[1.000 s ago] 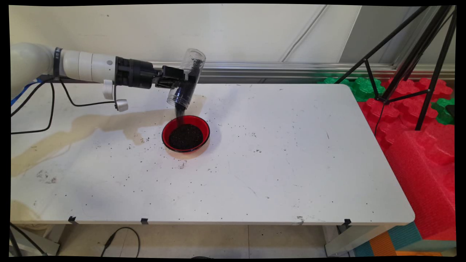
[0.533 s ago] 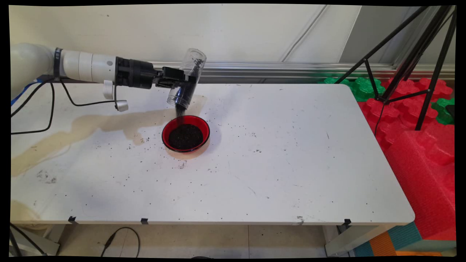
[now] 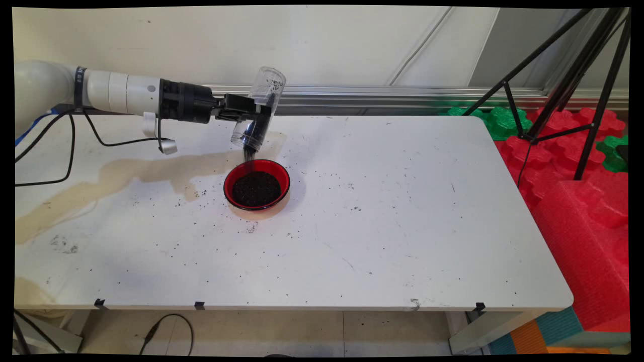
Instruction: Pour the black seasoning powder in the red bowl
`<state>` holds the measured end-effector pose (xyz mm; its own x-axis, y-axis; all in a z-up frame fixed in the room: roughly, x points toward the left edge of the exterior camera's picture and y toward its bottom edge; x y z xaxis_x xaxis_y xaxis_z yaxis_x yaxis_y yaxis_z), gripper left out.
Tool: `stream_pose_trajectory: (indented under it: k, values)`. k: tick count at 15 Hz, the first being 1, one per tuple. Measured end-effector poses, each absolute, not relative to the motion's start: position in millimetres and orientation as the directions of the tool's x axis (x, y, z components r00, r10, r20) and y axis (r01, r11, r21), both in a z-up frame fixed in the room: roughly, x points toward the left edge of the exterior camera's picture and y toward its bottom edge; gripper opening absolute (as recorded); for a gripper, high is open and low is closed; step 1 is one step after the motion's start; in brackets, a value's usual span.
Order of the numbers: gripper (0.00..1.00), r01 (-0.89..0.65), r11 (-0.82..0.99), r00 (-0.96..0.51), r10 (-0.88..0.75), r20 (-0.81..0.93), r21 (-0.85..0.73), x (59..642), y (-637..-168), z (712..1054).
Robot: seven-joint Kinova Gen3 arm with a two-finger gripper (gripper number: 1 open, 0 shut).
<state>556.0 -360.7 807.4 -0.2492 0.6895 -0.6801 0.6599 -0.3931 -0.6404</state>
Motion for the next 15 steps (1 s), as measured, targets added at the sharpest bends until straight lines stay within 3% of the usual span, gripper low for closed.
stream_pose_trajectory:
  k: [15]
  values:
    - [0.00, 0.668, -0.456, -0.195, 0.655, -0.730, -0.587, 552.2, -359.5, 806.9]
